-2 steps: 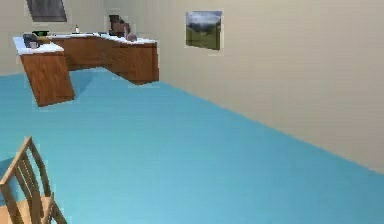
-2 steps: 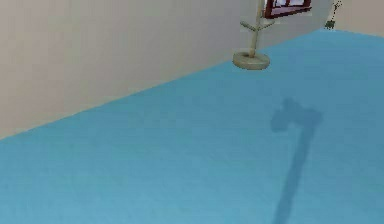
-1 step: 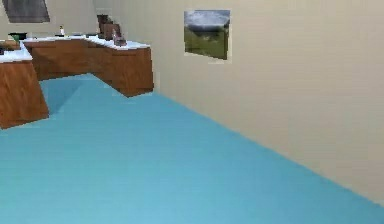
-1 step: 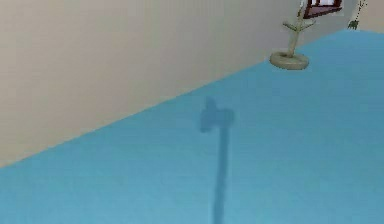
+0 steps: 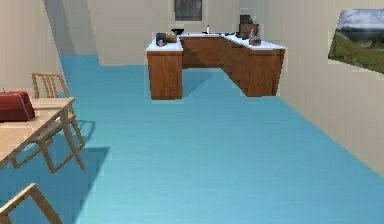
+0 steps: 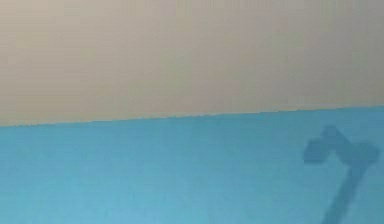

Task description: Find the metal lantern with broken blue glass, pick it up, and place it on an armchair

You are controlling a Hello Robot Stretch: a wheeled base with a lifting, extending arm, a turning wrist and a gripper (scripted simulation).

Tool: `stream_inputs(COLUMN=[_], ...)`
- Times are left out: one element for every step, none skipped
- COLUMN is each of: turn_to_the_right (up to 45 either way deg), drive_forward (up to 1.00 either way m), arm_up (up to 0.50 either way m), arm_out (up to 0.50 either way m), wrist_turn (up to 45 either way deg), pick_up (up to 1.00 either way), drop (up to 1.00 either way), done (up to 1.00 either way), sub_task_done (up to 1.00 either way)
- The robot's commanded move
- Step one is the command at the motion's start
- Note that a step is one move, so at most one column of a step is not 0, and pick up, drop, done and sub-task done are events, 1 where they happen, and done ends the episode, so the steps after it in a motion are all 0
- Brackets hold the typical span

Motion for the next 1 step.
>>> stream_inputs(turn_to_the_right=[-3.0], drive_forward=[0.0], arm_up=[0.0], arm_out=[0.0], wrist_turn=[0.0], pick_up=[0.0], drop=[0.0], done=[0.0], sub_task_done=[0.0])
